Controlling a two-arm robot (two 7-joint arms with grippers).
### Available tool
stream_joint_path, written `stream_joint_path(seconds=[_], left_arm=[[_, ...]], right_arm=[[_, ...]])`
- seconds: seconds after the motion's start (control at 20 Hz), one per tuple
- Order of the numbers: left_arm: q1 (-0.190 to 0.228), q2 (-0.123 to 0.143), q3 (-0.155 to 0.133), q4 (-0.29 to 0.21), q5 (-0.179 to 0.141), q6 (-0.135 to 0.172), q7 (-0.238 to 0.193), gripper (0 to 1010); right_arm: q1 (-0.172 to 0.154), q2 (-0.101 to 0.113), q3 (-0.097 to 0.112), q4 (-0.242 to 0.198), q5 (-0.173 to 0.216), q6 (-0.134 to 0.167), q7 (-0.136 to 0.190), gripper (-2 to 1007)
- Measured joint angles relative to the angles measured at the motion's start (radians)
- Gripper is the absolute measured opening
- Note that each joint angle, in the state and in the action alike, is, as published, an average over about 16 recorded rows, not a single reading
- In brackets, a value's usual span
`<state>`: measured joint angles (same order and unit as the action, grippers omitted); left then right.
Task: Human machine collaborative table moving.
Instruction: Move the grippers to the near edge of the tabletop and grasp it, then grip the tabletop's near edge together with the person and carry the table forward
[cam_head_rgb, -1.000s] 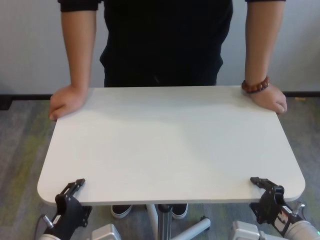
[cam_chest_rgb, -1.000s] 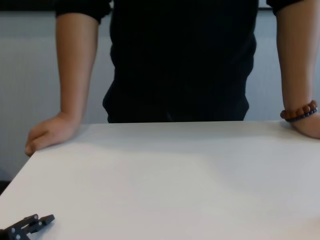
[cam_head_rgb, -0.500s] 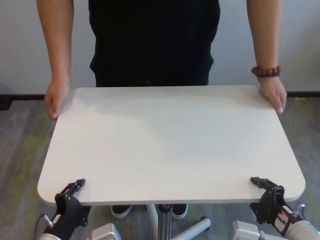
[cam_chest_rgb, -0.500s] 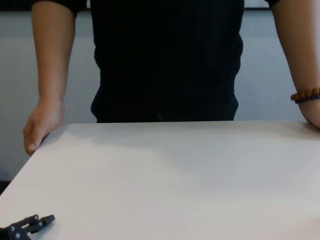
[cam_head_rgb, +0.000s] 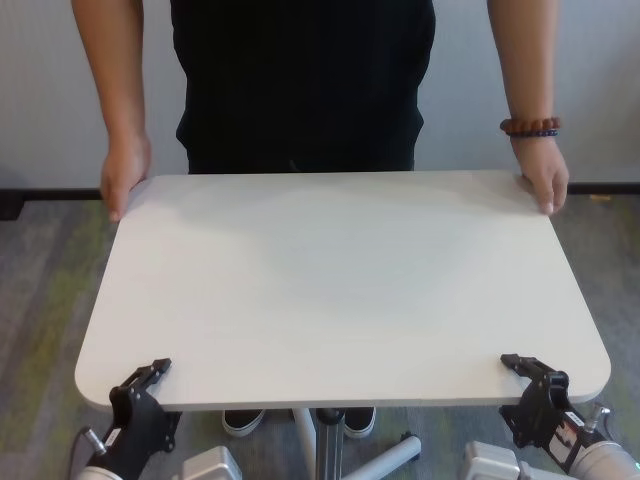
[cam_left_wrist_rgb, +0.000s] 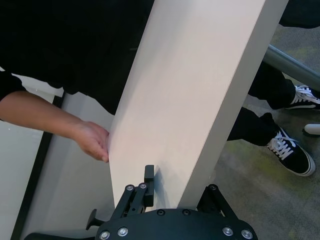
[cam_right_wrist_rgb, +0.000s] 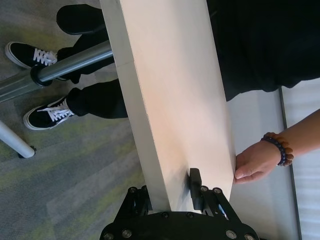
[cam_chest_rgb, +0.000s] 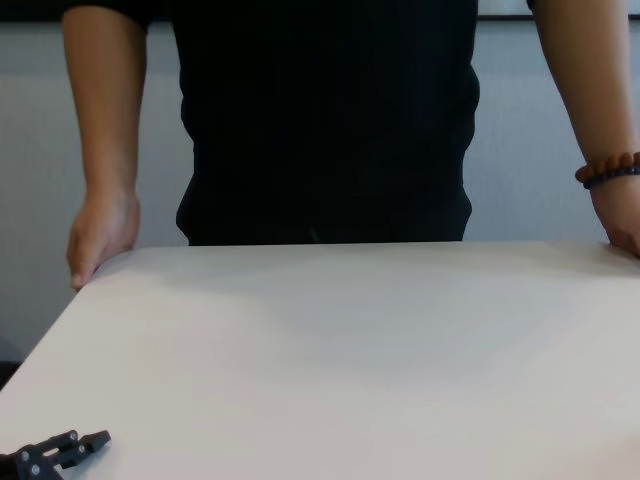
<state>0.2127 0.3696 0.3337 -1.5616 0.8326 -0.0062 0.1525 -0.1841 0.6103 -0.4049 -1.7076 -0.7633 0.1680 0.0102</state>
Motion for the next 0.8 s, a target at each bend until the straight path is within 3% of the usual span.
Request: stream_joint_path(seconds=[0.8], left_arm=[[0.0, 0.0, 0.0, 0.0, 0.0, 0.0, 0.0, 379]], right_arm=[[0.0, 0.0, 0.0, -0.001, 0.0, 0.0, 0.0, 359]])
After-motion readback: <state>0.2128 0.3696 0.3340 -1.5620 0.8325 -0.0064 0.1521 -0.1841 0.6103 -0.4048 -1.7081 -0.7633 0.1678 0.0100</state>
